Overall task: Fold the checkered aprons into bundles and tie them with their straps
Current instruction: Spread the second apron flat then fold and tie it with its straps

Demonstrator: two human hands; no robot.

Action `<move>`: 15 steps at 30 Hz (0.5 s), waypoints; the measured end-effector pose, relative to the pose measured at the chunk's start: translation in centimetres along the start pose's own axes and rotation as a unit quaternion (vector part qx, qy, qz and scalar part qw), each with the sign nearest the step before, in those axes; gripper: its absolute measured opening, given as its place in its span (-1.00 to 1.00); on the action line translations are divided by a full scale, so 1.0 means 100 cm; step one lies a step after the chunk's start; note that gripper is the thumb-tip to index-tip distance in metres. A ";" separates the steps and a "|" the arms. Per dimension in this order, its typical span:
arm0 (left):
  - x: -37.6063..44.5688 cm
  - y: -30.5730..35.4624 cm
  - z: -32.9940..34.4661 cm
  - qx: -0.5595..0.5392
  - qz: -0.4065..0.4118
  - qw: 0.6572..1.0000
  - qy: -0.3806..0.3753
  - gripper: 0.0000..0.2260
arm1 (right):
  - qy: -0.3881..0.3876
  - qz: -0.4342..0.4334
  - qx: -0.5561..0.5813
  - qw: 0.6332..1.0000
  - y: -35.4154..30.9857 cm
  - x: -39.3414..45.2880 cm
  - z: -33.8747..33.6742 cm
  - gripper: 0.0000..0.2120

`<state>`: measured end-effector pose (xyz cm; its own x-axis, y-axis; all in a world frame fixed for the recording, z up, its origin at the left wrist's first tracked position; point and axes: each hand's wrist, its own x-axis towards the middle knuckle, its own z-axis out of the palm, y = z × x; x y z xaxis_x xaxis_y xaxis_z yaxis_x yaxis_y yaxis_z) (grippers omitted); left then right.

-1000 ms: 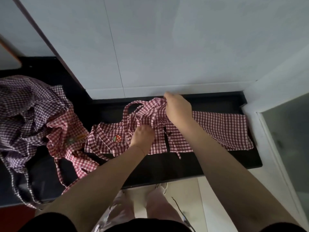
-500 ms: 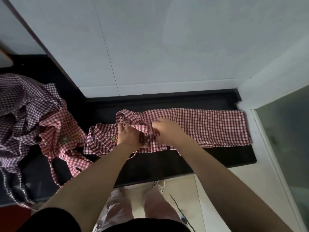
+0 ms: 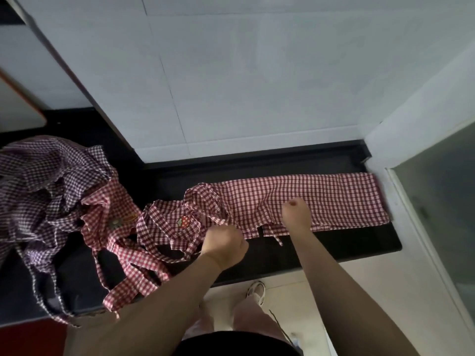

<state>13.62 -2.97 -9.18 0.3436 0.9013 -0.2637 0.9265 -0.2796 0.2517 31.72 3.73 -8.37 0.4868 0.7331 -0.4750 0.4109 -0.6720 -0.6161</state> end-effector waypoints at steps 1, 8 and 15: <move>0.003 0.006 0.005 -0.016 0.041 0.999 0.030 -0.76 | 0.041 0.075 0.086 0.993 0.009 0.007 -0.012 -0.89; 0.054 0.028 0.001 0.129 -0.024 0.991 -0.017 -0.52 | 0.050 0.281 0.350 0.892 0.061 0.041 -0.065 -0.77; 0.069 0.028 0.005 0.191 -0.063 0.975 -0.096 -0.51 | -0.016 0.311 0.434 0.845 0.063 0.050 -0.075 -0.66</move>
<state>18.70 2.26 -10.78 0.2115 0.8681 -0.4491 0.9399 -0.3066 -0.1500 42.54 2.36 -9.89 0.3734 0.2776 -0.8852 -0.6437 -0.6095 -0.4627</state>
